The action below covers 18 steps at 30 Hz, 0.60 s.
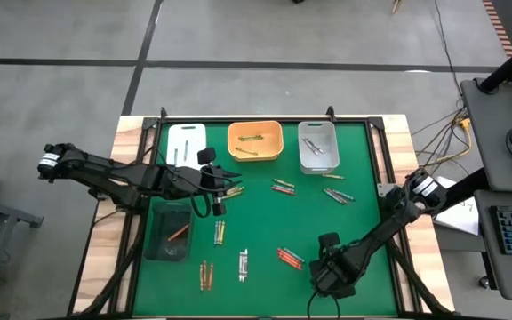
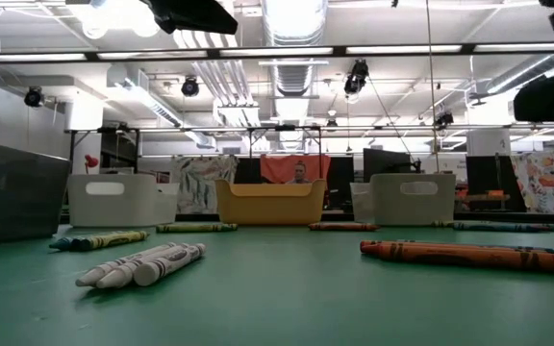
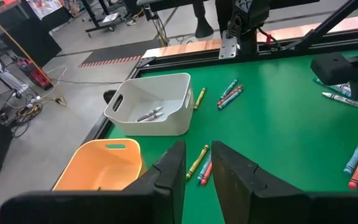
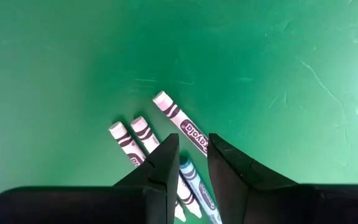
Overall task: Sort crayons
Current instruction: Put the white crayon into the gray bin
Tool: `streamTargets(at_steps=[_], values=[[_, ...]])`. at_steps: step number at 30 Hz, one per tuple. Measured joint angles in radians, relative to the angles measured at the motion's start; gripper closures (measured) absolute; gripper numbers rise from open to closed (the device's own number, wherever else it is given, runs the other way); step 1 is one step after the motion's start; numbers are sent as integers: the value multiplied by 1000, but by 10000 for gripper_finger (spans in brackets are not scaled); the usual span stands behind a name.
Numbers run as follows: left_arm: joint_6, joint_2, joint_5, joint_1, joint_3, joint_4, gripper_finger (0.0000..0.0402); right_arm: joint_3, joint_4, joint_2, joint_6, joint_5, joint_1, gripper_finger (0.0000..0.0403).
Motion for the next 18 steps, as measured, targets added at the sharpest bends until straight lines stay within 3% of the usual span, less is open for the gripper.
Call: streamTargets(at_steps=[8, 18], values=[[0, 0, 0, 0, 0, -4, 342, -1, 19, 44, -76, 8, 1, 330], [0, 0, 0, 0, 0, -4, 342, -2, 41, 50, -101, 101, -27, 330]])
